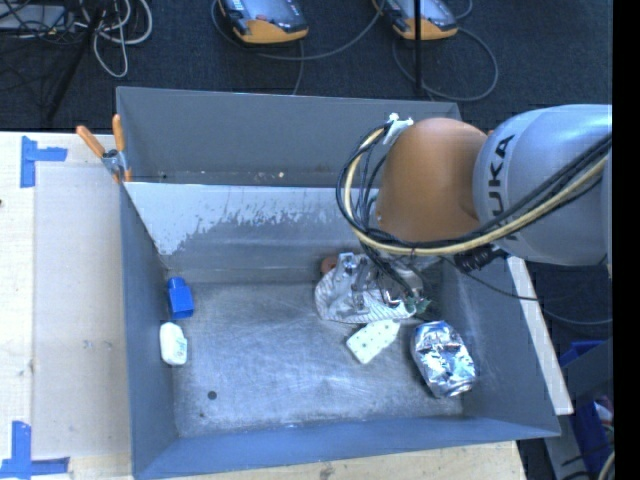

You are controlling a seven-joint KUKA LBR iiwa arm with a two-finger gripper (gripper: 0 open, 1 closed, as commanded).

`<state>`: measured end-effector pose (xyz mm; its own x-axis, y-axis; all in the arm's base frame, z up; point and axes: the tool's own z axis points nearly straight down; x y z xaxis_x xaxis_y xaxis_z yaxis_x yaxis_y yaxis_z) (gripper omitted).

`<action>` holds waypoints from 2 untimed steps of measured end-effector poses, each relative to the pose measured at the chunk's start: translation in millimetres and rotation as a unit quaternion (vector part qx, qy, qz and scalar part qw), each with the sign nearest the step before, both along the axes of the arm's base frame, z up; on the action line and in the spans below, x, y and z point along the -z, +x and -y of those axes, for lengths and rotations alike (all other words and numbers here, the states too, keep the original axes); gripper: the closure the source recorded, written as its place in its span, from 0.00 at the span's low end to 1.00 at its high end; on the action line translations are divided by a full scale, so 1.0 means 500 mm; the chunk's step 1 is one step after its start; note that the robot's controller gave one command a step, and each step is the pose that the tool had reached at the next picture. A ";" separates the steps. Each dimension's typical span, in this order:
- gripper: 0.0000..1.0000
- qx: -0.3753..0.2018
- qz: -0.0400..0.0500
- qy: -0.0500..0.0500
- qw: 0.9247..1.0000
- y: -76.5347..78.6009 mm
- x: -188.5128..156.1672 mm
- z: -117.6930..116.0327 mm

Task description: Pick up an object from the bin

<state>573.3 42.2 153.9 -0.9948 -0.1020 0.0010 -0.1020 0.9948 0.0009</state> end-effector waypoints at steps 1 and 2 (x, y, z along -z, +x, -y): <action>0.00 -0.130 -0.001 0.000 0.992 -0.102 0.004 0.004; 0.00 -0.129 -0.001 0.000 0.992 -0.101 0.004 0.005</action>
Offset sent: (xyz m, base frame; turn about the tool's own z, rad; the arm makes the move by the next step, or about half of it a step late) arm 0.0000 0.0000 0.0000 0.0000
